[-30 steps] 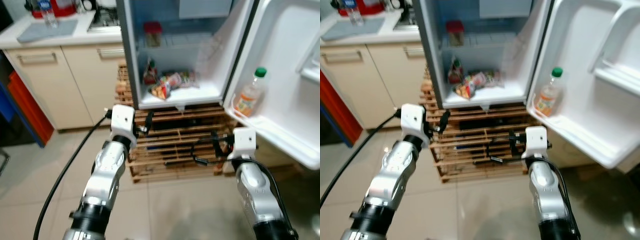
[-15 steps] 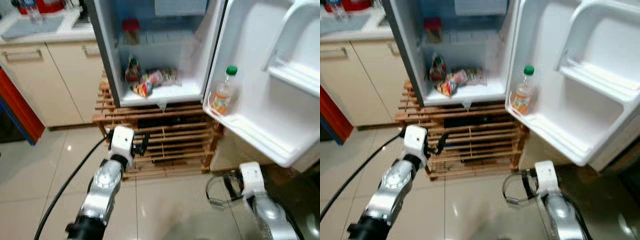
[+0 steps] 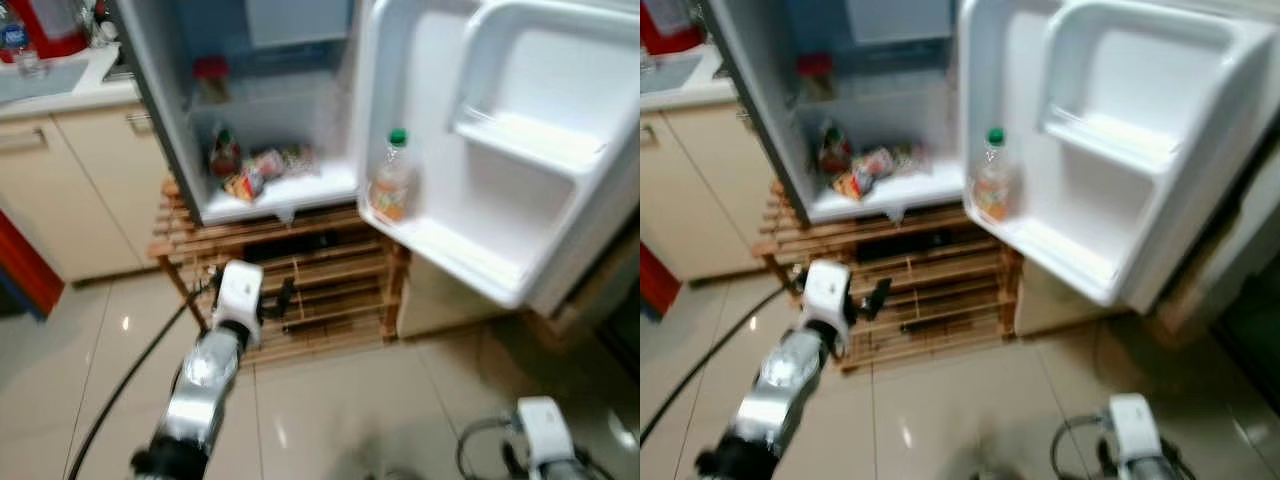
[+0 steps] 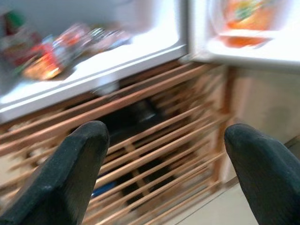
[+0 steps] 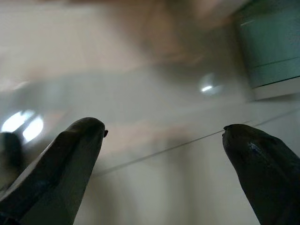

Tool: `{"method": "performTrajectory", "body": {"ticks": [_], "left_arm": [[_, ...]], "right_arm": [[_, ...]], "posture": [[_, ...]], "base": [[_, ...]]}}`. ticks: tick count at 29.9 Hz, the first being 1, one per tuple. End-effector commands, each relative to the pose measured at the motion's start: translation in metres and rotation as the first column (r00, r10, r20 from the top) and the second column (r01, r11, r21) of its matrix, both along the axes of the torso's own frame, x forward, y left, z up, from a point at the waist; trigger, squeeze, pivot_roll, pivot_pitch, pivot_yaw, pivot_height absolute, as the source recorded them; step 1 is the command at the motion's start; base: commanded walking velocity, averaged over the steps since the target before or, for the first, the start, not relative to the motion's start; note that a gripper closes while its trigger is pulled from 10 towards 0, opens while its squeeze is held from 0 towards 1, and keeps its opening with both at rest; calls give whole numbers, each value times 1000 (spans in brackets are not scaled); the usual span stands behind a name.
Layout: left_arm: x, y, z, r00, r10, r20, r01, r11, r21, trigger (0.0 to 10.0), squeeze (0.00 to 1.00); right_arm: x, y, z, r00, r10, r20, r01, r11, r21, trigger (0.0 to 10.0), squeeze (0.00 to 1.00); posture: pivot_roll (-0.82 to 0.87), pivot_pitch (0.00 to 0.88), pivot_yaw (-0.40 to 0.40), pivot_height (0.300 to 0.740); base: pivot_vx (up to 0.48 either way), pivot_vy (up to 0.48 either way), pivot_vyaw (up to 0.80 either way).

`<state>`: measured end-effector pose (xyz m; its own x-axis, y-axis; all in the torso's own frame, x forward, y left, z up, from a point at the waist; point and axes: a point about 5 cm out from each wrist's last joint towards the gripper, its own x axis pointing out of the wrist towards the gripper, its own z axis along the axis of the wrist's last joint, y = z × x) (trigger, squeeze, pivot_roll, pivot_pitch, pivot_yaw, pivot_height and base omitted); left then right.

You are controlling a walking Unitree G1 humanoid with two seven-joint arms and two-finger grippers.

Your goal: Restocking fridge

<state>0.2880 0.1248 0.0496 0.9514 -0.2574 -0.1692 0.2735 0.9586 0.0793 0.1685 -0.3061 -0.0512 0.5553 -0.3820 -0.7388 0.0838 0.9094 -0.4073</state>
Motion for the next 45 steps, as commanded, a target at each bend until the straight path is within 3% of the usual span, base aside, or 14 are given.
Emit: {"method": "performTrajectory", "body": {"ticks": [1, 7, 10, 12, 19, 29, 36, 37, 39, 40, 42, 43, 44, 45], "left_arm": [[1, 10, -2, 999, 32, -10, -32, 999, 10, 10000, 0], [-1, 15, -26, 983, 74, -166, -65, 996, 56, 10000, 0], [-8, 25, -48, 938, 124, -325, -85, 988, 129, 10000, 0], [-20, 36, -69, 858, 162, -487, -87, 981, 173, 10000, 0], [-21, 37, -76, 832, 156, -533, -59, 979, 195, 10000, 0], [-22, 32, -81, 821, 111, -560, 22, 974, 225, 10000, 0], [-45, 43, -100, 762, 88, -641, 181, 922, 341, 10000, 0], [-63, 51, -112, 710, 86, -699, 236, 906, 352, 10000, 0], [-79, 55, -121, 665, 87, -742, 263, 902, 341, 10000, 0], [-79, 55, -121, 665, 87, -742, 263, 902, 341, 10000, 0], [-99, 56, -131, 604, 61, -795, 309, 901, 304, 10000, 0], [-116, 55, -139, 559, 31, -829, 392, 871, 297, 10000, 0], [-116, 55, -139, 559, 31, -829, 392, 871, 297, 10000, 0], [-124, 56, -142, 538, 19, -843, 430, 854, 293, 10000, 0]], "right_arm": [[10, -1, 6, 999, 6, 32, -4, 999, -52, 10000, 110], [24, -27, 27, 994, -82, 69, 97, 965, -245, 10000, 102], [33, -36, 38, 988, -96, 121, 128, 947, -294, 10000, 102], [59, -39, 62, 966, -61, 252, 146, 931, -334, 10000, 102], [114, -31, 111, 899, 45, 436, 154, 899, -410, 10000, 98], [159, -15, 157, 816, 31, 578, 198, 924, -329, 10000, 75], [191, 44, 166, 742, 87, 665, -64, 996, -59, 10000, 67], [195, 80, 161, 719, 175, 673, -275, 961, 44, 10000, 67], [188, 117, 156, 687, 304, 660, -491, 864, 113, 10000, 63], [188, 117, 156, 687, 304, 660, -491, 864, 113, 10000, 63], [158, 162, 160, 585, 446, 678, -729, 655, 198, 10000, 0], [126, 189, 168, 515, 502, 695, -836, 475, 276, 10000, 0], [126, 189, 168, 515, 502, 695, -836, 475, 276, 10000, 0], [115, 193, 172, 501, 510, 699, -855, 415, 310, 10000, 0]], "posture": [[-257, 0, 60, 740], [-253, 0, 59, 740], [-252, 0, 61, 740], [-251, 0, 62, 740], [-244, 0, 53, 740], [-231, 0, 57, 740], [-228, 0, 58, 740], [-235, 0, 63, 740], [-240, 0, 67, 740], [-240, 0, 67, 740], [-247, 0, 72, 740], [-251, 0, 75, 740], [-251, 0, 75, 740], [-262, 0, 78, 740]], "base": [[0, -480, 0], [0, 0, 0], [0, 0, 0], [0, 0, 0], [0, 0, 0], [0, 0, 0], [0, 0, 0], [0, 0, 0], [0, 0, 0], [0, 0, 0], [0, 0, 0], [0, 0, 0], [0, 0, 0], [0, 0, 0]]}}
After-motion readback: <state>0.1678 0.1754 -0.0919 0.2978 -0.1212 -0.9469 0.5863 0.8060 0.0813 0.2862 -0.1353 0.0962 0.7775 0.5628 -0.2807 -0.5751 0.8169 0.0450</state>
